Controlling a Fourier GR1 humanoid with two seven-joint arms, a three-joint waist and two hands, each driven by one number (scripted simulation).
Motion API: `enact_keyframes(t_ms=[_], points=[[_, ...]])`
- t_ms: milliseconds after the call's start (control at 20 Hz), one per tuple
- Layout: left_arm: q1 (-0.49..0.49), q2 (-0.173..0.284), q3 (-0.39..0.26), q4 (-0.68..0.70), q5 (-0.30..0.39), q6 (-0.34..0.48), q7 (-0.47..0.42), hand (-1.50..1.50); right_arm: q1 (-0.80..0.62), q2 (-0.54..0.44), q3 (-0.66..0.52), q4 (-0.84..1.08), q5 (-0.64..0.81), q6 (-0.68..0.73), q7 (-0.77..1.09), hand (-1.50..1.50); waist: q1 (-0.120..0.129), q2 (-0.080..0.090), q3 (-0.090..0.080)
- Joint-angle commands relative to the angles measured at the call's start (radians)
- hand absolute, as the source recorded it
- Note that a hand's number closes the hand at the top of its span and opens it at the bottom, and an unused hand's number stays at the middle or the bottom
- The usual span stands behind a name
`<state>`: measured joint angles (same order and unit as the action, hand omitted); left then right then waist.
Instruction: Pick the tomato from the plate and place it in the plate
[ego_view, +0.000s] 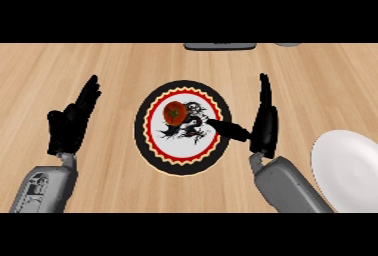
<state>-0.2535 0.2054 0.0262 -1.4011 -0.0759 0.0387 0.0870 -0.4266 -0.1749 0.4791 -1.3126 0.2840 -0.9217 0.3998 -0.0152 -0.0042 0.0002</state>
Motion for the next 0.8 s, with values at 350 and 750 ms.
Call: enact_keyframes(t_ms=[350,750], points=[[0.036,-0.040,0.003,0.003,-0.016,0.010,-0.035,0.00,0.417,-0.221,-0.138,-0.375,-0.149,0.180,-0.165,-1.50,0.009,0.003,0.000],[-0.019,-0.011,0.038,-0.007,-0.015,-0.035,0.014,0.00,0.516,-0.195,-0.324,-0.318,-0.285,0.358,-0.396,-1.50,0.010,0.004,0.000]])
